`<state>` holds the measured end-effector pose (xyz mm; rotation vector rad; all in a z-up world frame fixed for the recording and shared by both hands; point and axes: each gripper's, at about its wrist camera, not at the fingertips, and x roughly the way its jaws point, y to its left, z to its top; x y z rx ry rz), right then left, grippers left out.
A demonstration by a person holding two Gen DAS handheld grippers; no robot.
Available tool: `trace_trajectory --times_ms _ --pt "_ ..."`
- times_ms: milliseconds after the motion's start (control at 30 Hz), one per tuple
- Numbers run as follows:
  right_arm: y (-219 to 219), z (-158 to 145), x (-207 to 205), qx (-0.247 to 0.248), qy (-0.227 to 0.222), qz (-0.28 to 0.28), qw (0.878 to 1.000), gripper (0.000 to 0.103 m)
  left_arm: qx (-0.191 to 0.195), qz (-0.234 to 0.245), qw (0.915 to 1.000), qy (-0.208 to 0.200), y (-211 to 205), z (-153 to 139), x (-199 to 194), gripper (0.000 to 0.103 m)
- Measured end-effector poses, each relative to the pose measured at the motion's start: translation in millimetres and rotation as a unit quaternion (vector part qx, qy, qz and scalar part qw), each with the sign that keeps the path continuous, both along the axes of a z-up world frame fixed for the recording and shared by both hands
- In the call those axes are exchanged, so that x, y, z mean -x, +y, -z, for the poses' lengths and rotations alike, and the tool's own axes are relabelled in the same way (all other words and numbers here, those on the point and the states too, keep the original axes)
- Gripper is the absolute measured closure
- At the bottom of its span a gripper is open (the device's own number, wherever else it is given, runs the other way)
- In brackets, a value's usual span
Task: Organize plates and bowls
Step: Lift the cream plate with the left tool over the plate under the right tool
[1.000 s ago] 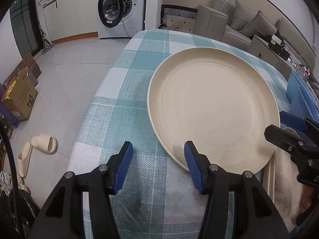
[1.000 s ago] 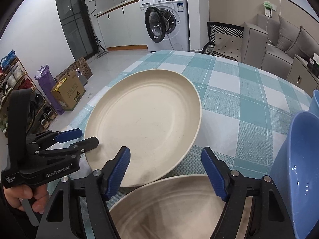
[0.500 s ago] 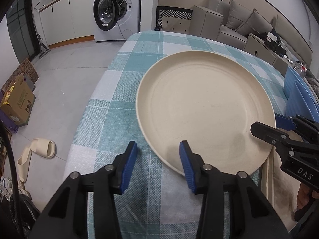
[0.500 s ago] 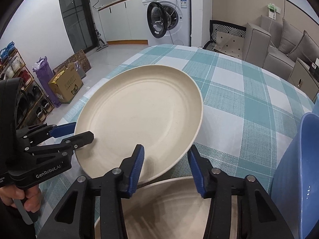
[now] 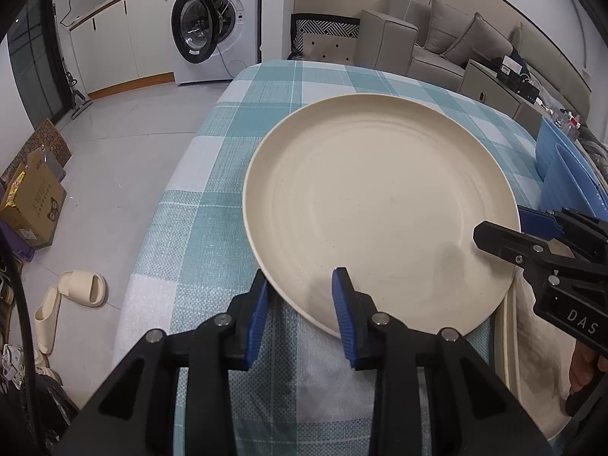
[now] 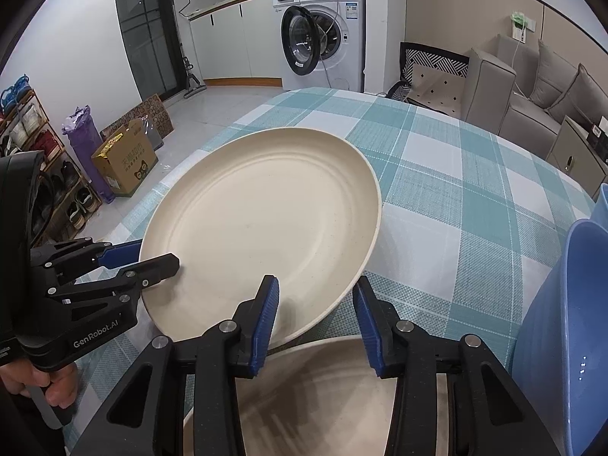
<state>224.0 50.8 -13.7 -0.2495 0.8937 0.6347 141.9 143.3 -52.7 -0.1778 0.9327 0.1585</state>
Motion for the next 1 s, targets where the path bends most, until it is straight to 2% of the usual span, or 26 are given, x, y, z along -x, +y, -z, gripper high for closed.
trace_trajectory --times_ms 467,1000 --pt "-3 -15 16 -0.011 -0.019 -0.006 1.000 0.062 -0.006 -0.009 0.9997 -0.024 -1 -16 18 0.071" --pt "-21 -43 56 -0.031 -0.050 -0.010 0.998 0.062 -0.019 -0.013 0.9980 -0.060 -10 -40 52 0.071"
